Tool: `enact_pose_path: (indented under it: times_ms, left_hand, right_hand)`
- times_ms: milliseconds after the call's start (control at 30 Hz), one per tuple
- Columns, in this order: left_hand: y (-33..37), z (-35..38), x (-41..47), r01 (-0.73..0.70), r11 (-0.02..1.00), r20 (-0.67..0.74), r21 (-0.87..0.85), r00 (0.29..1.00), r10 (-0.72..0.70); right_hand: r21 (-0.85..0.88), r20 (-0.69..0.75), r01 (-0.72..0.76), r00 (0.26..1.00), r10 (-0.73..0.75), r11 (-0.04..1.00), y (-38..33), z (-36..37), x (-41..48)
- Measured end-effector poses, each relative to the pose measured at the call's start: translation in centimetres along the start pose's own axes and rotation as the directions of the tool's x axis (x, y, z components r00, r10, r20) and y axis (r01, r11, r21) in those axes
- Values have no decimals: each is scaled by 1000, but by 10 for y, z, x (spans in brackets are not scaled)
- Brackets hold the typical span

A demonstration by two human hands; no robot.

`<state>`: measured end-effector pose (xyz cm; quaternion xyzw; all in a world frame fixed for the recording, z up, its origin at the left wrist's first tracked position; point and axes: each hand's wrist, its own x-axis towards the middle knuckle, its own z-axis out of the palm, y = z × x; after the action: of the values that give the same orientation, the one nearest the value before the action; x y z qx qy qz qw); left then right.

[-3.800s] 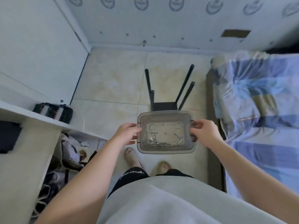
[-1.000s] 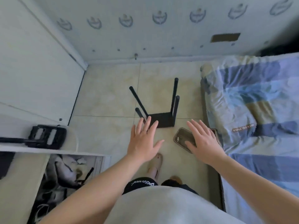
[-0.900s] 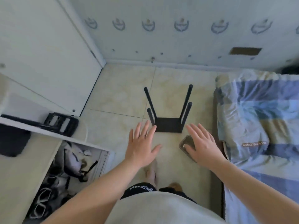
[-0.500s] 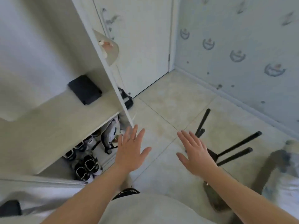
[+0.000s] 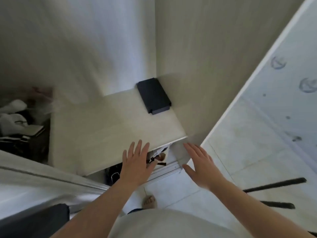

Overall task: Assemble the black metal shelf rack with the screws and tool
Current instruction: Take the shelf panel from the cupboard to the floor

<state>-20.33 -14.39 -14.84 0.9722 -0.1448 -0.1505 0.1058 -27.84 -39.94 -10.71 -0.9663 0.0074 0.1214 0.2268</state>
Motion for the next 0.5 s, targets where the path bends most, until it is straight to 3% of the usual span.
enact_pose_path:
  times_ms: [167, 367, 500]
  left_hand:
    - [-44, -15, 37, 106, 985, 109, -138, 990, -92]
    - [-63, -18, 95, 225, 924, 198, -308, 965, -169]
    - [-60, -9, 150, 331, 765, 261, -552, 940, -218]
  right_hand:
    - [90, 56, -45, 998, 40, 995, -36, 0, 82]
    - [69, 136, -103, 986, 93, 992, -52, 2, 167]
    - [23, 194, -123, 974, 116, 992, -37, 7, 224]
